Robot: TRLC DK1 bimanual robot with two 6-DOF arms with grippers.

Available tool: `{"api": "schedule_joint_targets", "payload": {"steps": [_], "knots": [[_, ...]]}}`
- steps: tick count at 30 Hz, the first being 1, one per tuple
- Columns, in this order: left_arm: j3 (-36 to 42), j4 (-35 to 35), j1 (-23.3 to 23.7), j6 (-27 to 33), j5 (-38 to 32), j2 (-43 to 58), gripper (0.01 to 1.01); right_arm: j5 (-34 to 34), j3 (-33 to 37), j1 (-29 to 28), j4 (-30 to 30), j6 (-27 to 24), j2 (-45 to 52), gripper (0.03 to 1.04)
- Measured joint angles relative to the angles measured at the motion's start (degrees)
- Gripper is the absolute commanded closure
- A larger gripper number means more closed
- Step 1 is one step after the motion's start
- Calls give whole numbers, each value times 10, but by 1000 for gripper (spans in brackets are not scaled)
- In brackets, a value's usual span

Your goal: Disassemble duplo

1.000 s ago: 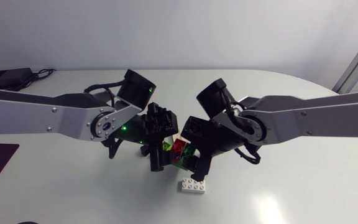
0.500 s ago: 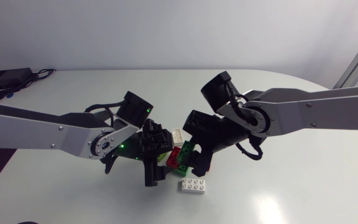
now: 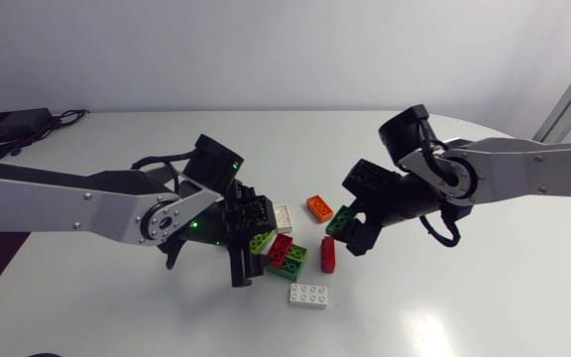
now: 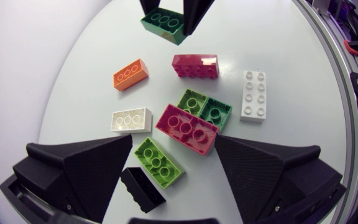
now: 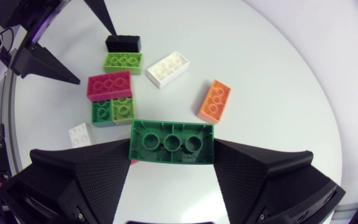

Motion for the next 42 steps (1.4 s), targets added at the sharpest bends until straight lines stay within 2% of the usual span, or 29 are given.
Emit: {"api": "schedule_joint_targets", "payload": {"steps": [6, 14, 15, 16, 18, 19, 20, 31, 42], "knots": [[87, -73, -6, -72, -57, 24, 93, 57, -54, -40, 50, -2, -3, 792], [197, -259, -31, -189, -84, 81, 95, 99, -87, -39, 87, 1, 3, 757], [204, -274, -34, -196, -84, 85, 95, 102, -87, -35, 87, 1, 4, 670], [209, -287, -37, -206, -84, 89, 95, 103, -87, -30, 88, 3, 5, 543], [217, -306, -42, -220, -86, 95, 95, 105, -87, -22, 88, 5, 9, 207], [223, -313, -44, -227, -86, 100, 95, 107, -87, -19, 88, 6, 11, 87], [228, -319, -46, -235, -86, 106, 95, 109, -87, -18, 87, 7, 13, 66], [328, -367, -63, -333, -86, 191, 97, 122, -87, -16, 87, 31, 14, 66], [360, -409, -34, -385, -85, 252, 121, 133, -85, 11, 76, 49, -4, 66]]}}
